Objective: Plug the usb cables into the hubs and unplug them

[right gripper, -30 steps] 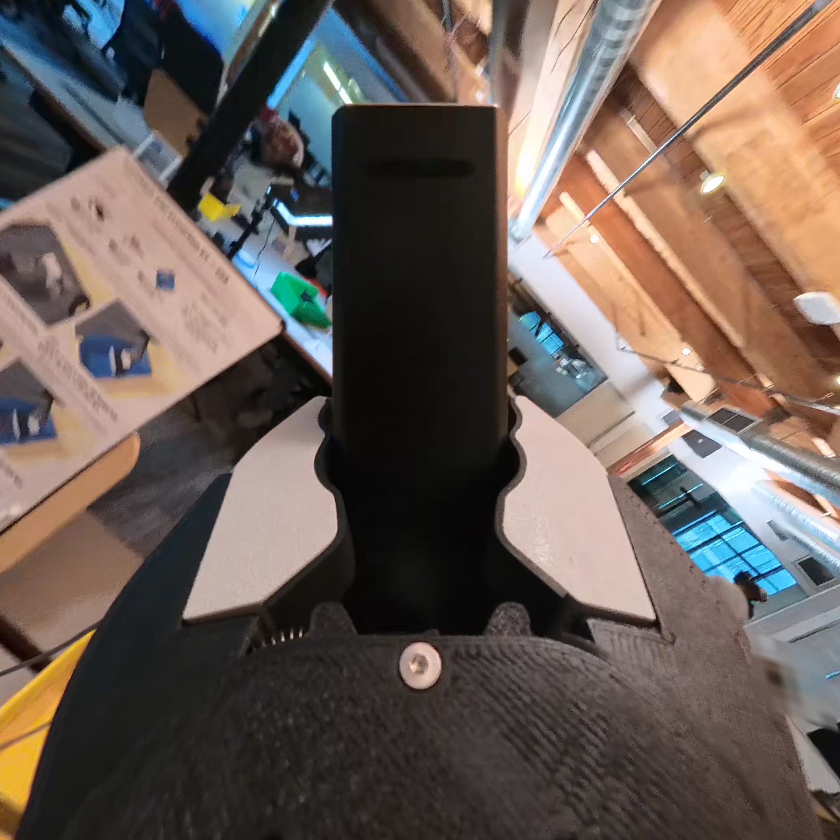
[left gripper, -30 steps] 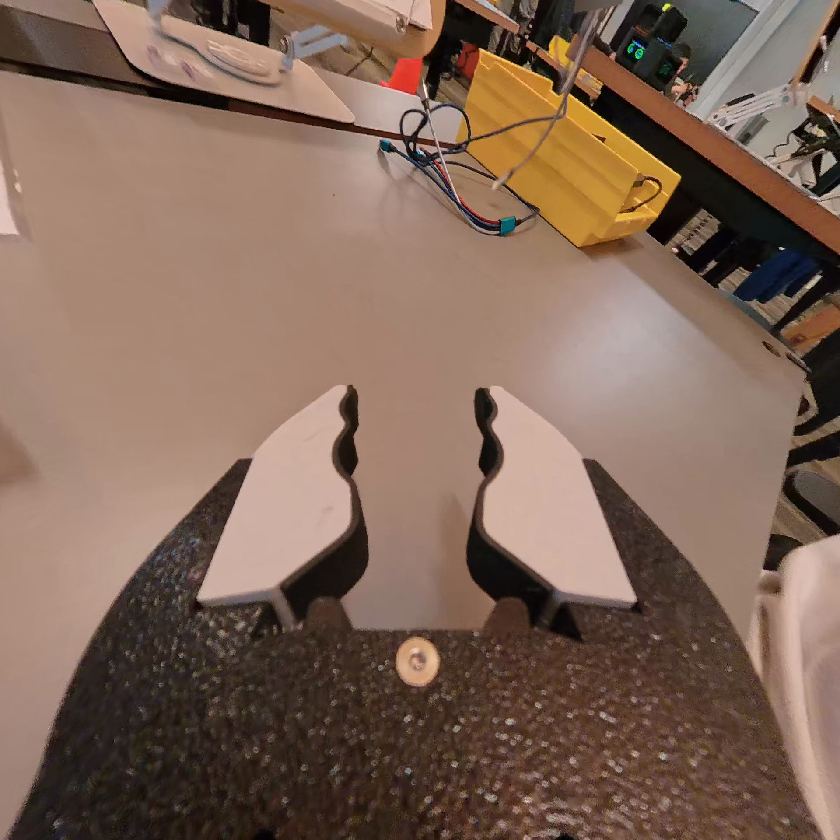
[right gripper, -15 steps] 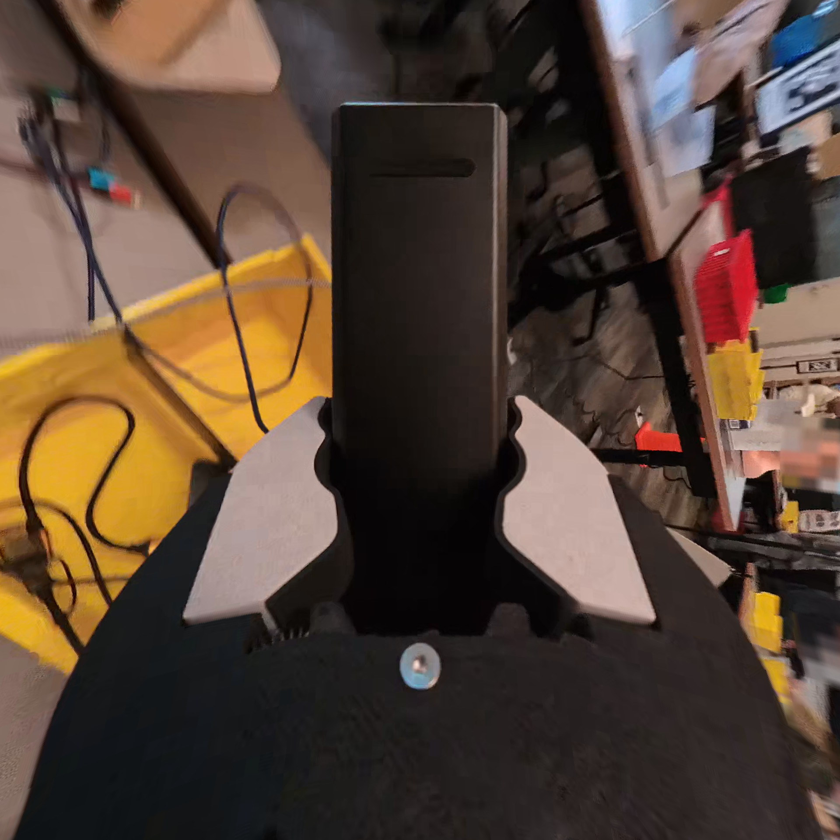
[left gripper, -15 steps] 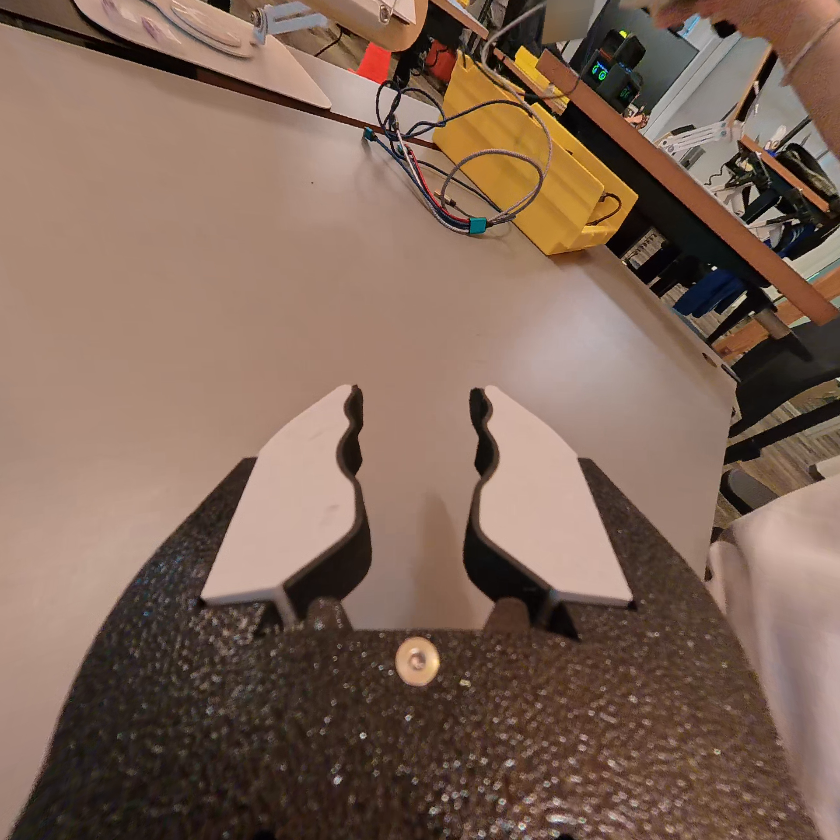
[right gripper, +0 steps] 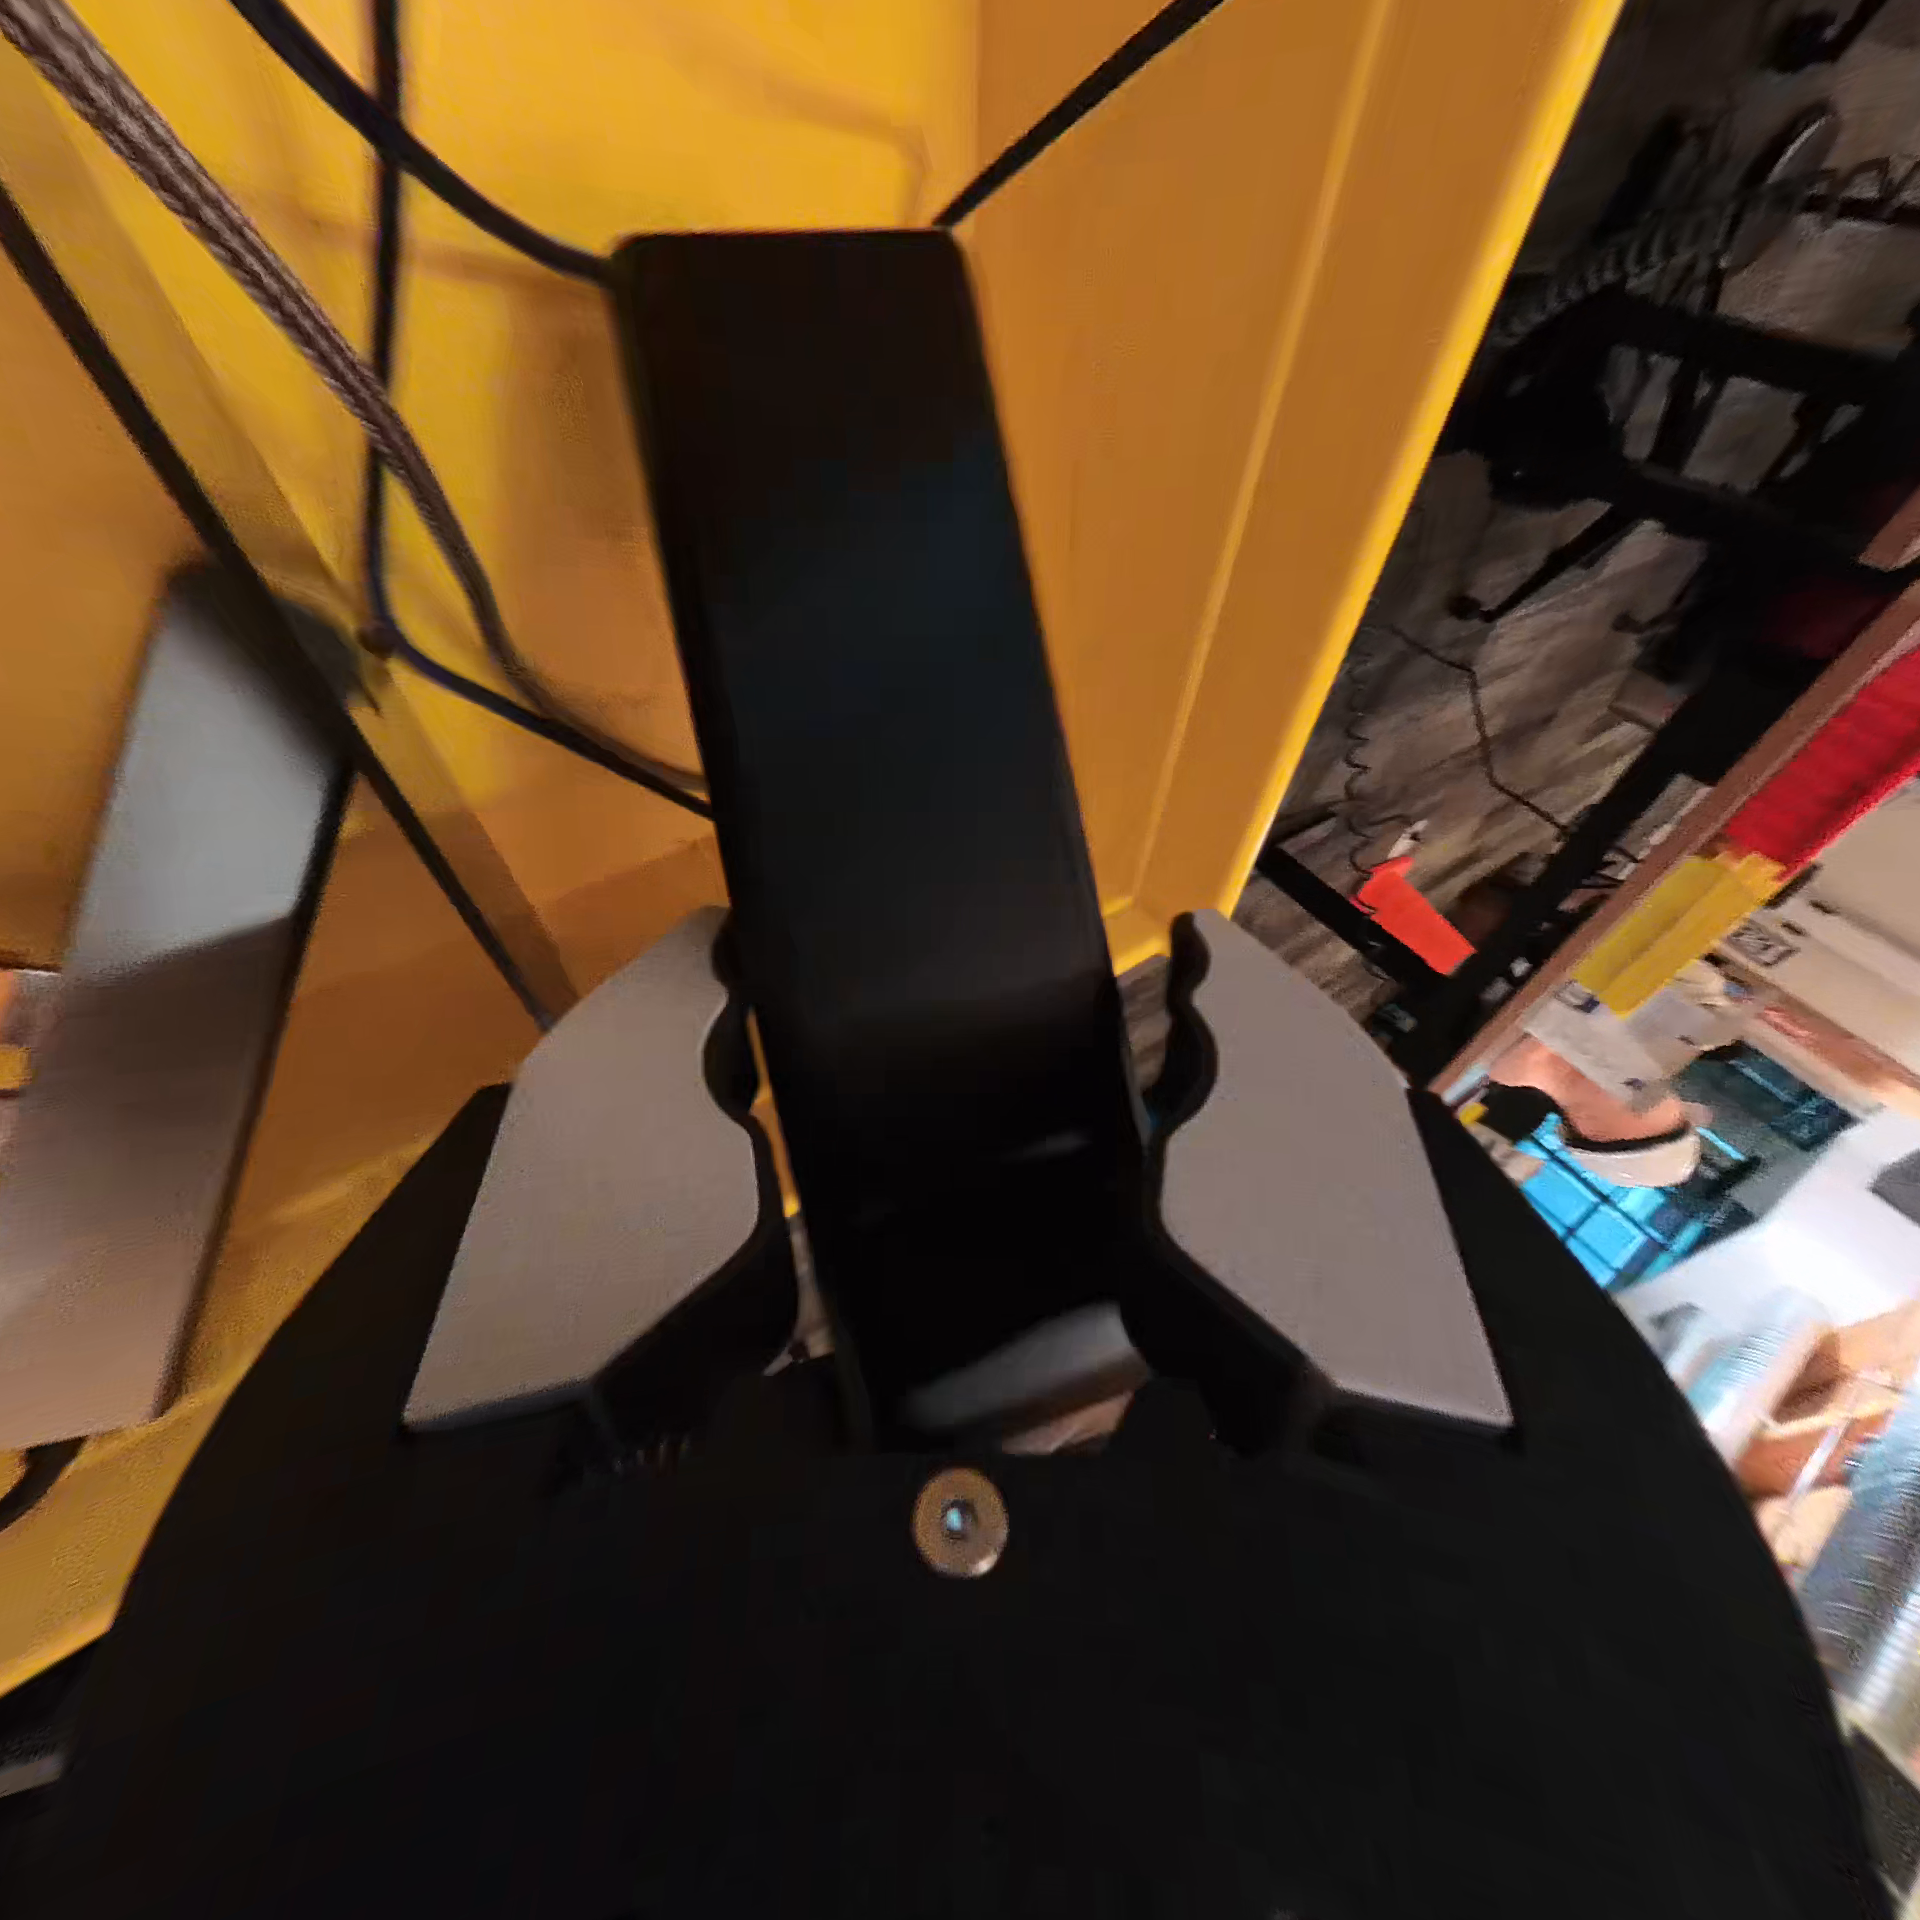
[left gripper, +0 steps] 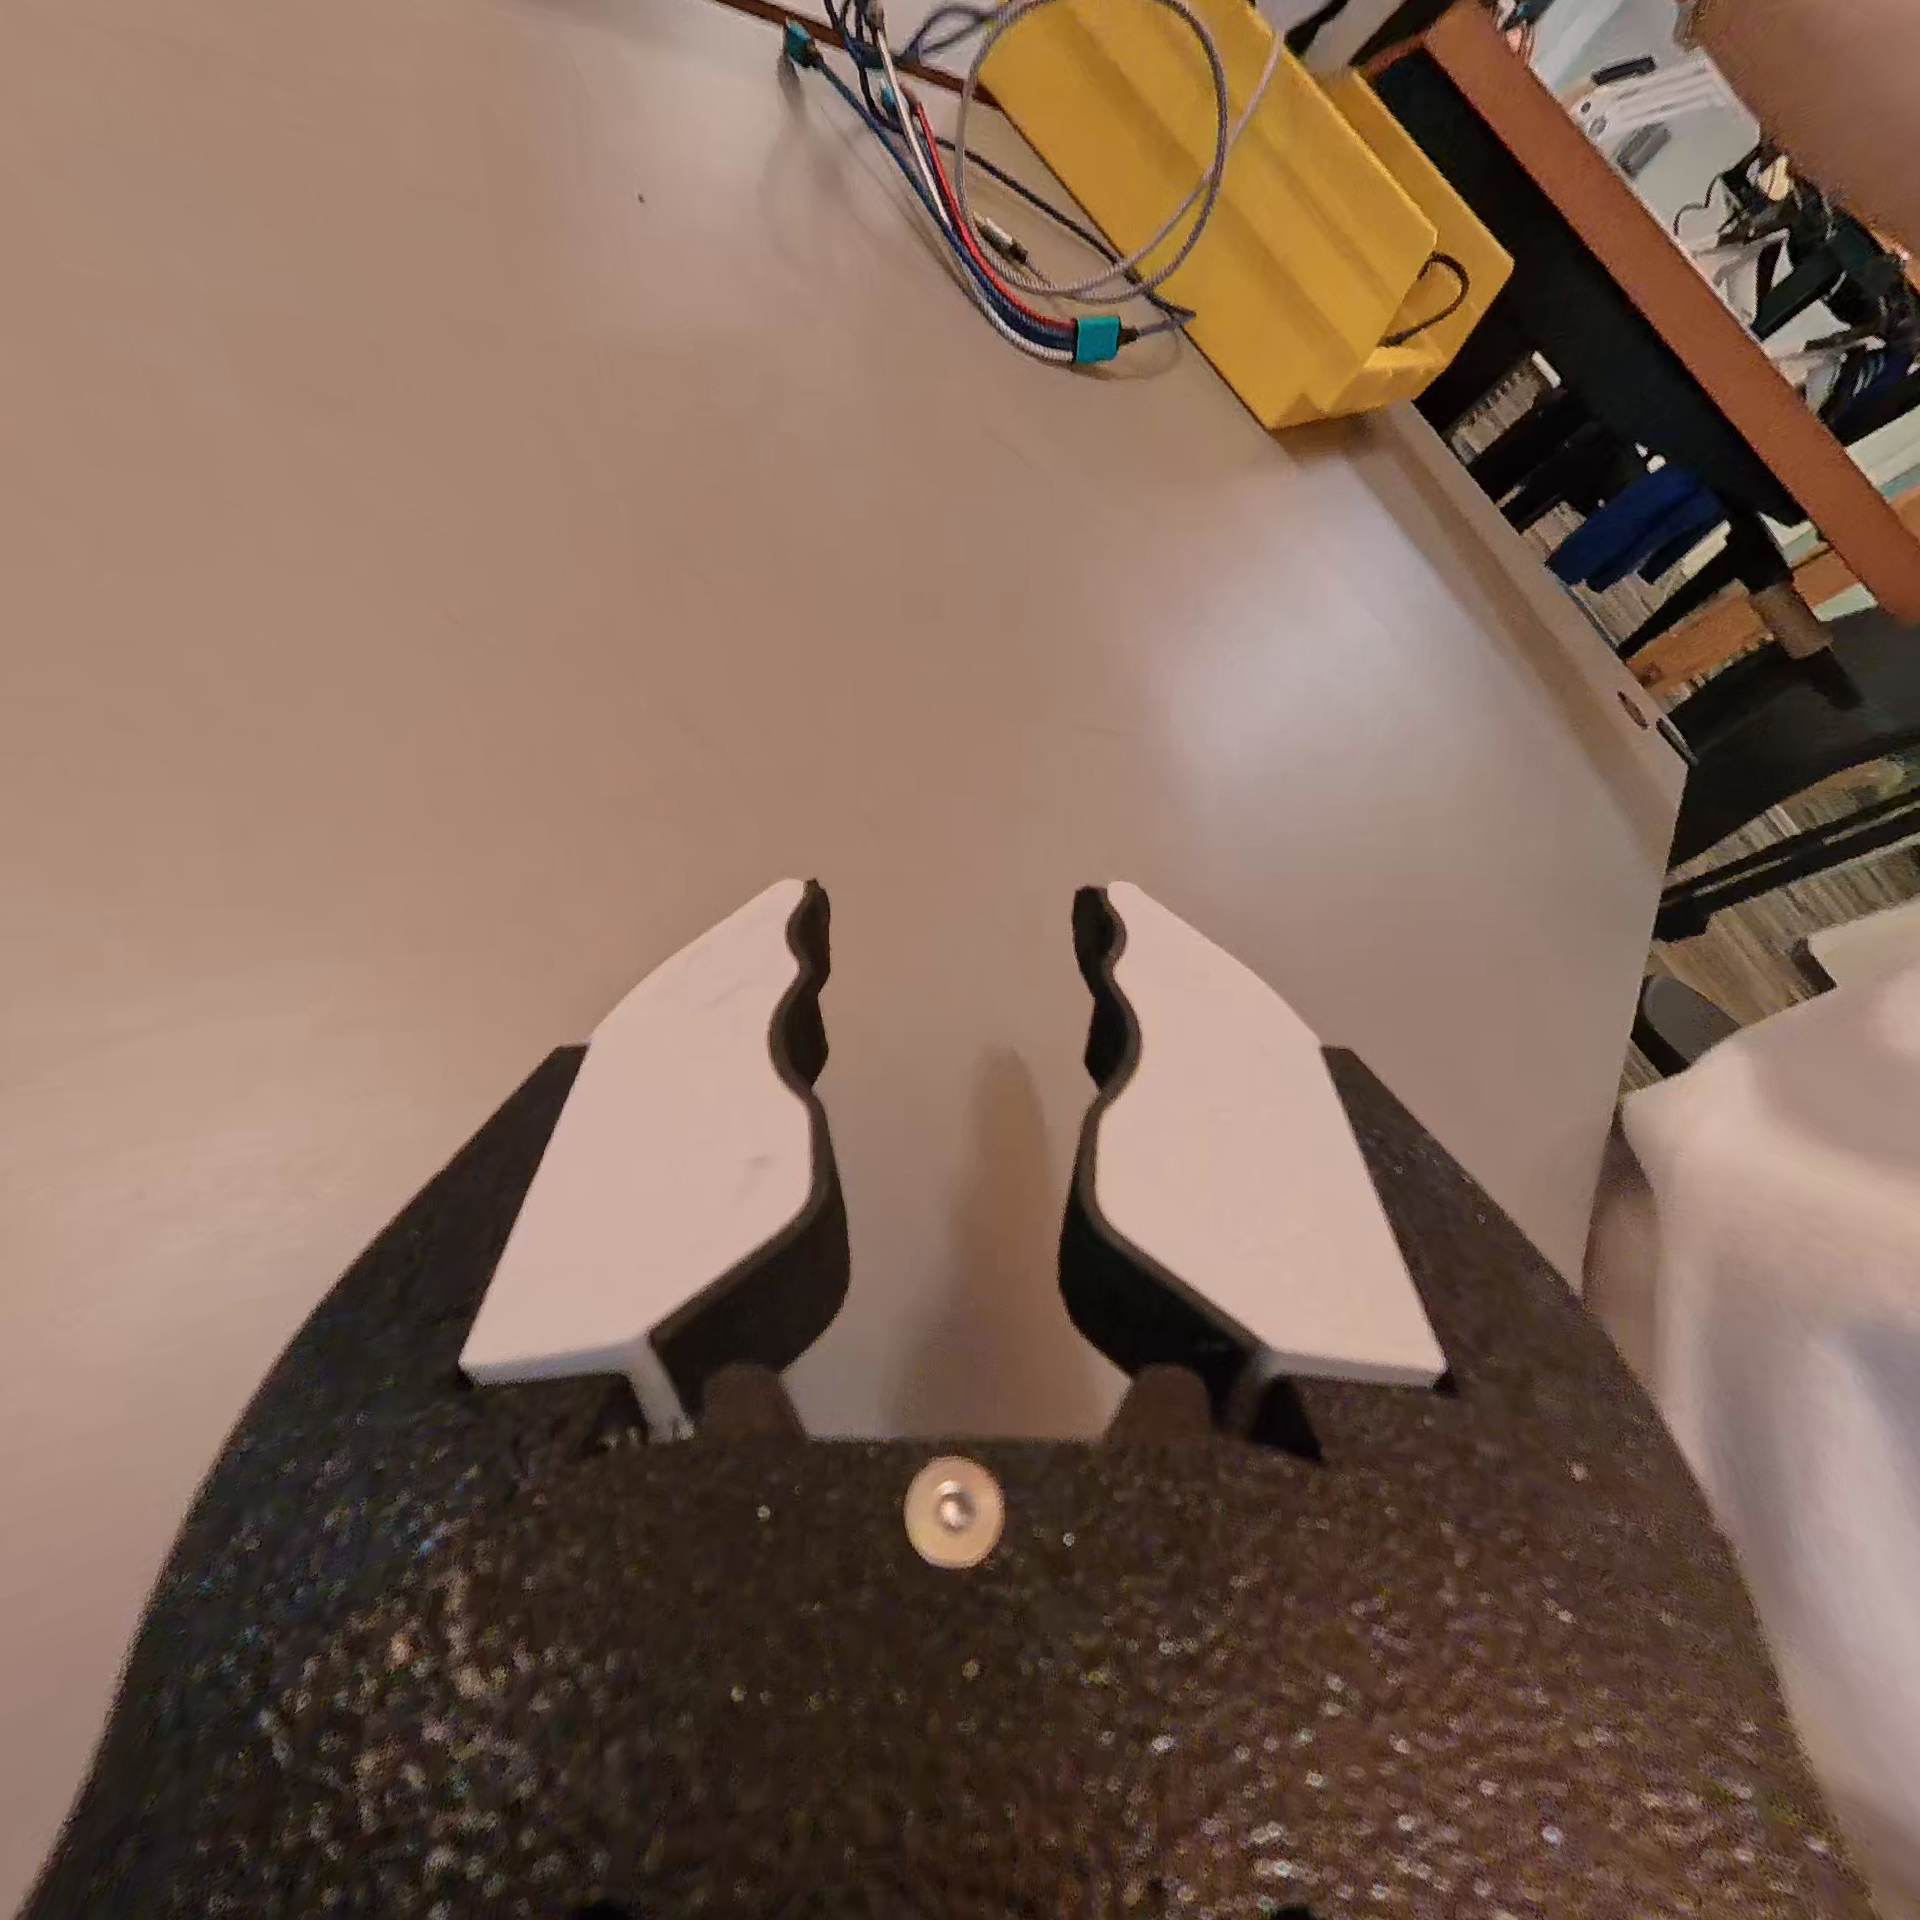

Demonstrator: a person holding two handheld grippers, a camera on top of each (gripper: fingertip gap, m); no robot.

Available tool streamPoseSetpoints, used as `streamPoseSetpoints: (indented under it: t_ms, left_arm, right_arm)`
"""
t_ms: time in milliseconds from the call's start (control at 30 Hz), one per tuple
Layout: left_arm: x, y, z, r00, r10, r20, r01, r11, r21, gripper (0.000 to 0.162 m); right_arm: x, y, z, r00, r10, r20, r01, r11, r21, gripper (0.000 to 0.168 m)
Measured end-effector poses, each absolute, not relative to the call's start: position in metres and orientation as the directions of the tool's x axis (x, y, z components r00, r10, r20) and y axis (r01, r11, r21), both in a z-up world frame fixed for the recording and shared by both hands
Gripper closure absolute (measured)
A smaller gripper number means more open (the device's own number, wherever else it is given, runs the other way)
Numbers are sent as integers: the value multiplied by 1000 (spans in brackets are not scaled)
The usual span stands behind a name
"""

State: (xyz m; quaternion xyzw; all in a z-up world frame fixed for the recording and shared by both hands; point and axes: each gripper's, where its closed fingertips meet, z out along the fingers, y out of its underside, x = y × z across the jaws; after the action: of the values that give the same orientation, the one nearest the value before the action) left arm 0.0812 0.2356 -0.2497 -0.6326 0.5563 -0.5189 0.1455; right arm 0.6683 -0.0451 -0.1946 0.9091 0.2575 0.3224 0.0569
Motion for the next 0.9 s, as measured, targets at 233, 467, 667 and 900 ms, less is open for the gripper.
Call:
streamPoseSetpoints:
  t_ms: [233, 467, 667, 900]
  left_arm:
    - [82, 220, -261, -209, -816, 538, -647, -297, -702, 120]
    - [82, 218, -259, -223, -795, 565, -647, -313, -695, 117]
    - [81, 213, -260, -250, -817, 520, -655, -253, -712, 115]
    - [78, 201, -265, -305, -848, 433, -667, -134, -733, 114]
  right_arm:
    - [661, -24, -155, 785, 227, 576, 359, -925, -124, 110]
    - [518, 32, -120, 852, 327, 408, 485, -787, -382, 92]
    - [430, 75, -184, 788, 492, 370, 579, -797, -175, 77]
    - [473, 133, -170, 809, 301, 506, 457, -862, -218, 61]
